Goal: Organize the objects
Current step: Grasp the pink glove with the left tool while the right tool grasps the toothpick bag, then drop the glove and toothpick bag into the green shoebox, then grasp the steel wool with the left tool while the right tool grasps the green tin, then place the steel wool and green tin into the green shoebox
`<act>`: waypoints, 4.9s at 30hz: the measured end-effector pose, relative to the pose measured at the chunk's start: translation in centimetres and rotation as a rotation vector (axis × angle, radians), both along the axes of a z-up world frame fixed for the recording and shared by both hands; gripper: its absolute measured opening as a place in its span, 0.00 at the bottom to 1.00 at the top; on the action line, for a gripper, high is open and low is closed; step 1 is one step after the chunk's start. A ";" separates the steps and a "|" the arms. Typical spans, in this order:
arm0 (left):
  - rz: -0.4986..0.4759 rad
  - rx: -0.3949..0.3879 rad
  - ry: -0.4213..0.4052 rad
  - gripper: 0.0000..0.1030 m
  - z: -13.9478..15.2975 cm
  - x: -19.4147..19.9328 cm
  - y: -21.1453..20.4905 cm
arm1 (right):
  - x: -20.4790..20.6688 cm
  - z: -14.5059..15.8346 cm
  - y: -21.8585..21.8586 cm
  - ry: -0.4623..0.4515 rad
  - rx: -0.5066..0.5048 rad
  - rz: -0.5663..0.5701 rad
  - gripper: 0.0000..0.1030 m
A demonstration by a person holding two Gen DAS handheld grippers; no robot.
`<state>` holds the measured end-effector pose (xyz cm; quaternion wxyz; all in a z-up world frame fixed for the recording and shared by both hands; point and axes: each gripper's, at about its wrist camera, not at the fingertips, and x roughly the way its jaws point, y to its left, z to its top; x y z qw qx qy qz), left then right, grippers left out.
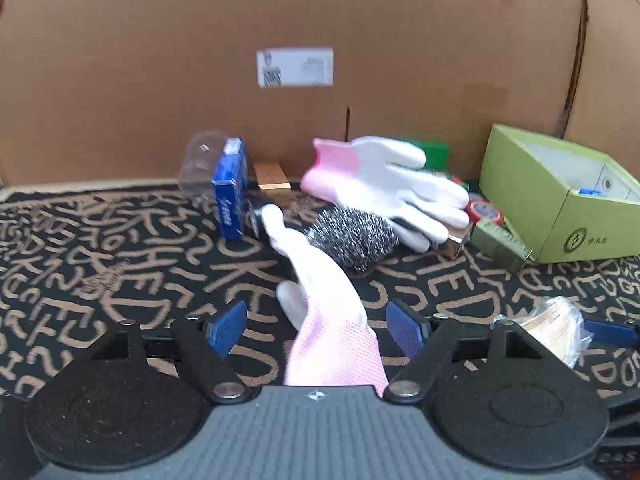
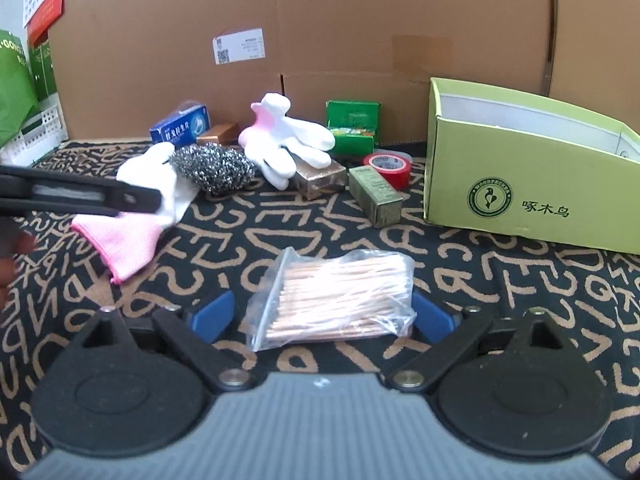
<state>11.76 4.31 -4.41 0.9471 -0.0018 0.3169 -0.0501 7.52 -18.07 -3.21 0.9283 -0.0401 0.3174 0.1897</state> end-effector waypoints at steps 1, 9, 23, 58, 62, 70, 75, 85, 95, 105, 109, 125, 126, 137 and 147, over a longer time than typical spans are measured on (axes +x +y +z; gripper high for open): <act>-0.004 0.005 0.012 0.78 -0.4 0.4 -0.1 | 0.0 0.0 -0.1 0.000 0.003 -0.003 0.94; -0.157 0.028 0.047 0.15 -1.3 -0.9 -0.5 | 1.0 -0.4 0.1 0.034 -0.007 -0.012 0.74; -0.408 -0.075 -0.133 0.10 8.1 -5.9 -3.3 | -1.7 4.6 -5.2 -0.120 0.130 -0.007 0.67; -0.501 -0.207 0.009 0.78 5.1 11.8 -21.9 | 10.8 5.0 -19.8 -0.306 0.065 -0.366 1.00; -0.466 -0.218 -0.055 0.80 5.8 8.9 -19.3 | 7.5 4.8 -18.9 -0.338 0.080 -0.353 1.00; -0.318 -0.186 -0.141 0.87 4.4 0.8 -11.1 | 2.0 4.6 -15.7 -0.335 0.142 -0.262 1.00; -0.163 -0.118 -0.096 0.89 1.8 -2.7 -5.4 | 0.1 3.9 -12.1 -0.254 0.174 -0.136 1.00; -0.004 -0.151 -0.111 0.89 0.4 -0.8 1.2 | 4.8 1.1 -2.6 -0.069 0.141 0.022 0.73; -0.059 -0.109 -0.097 0.56 -0.5 4.1 0.3 | 9.5 -0.6 -0.8 0.004 0.112 -0.053 0.35; -0.242 -0.049 -0.049 0.37 -1.0 0.7 -0.9 | 2.9 -0.2 -2.5 0.029 0.078 -0.032 0.22; -0.276 -0.025 -0.046 0.56 -0.7 -2.1 -1.9 | -0.5 0.2 -3.8 0.043 0.090 -0.029 0.22; -0.188 -0.010 0.011 0.49 -1.1 0.2 -2.9 | 1.8 -0.2 -1.6 0.010 -0.003 -0.035 0.43; -0.190 -0.011 0.025 0.49 -1.3 0.3 -3.0 | 1.8 -0.2 -1.5 0.008 -0.007 -0.032 0.44; -0.194 0.039 0.055 0.41 -1.6 0.2 -4.0 | 1.8 -0.1 -2.9 0.013 0.060 -0.042 0.22; -0.377 -0.076 -0.044 0.37 4.5 -2.0 -6.7 | -1.3 3.9 -7.5 -0.083 0.194 -0.052 0.21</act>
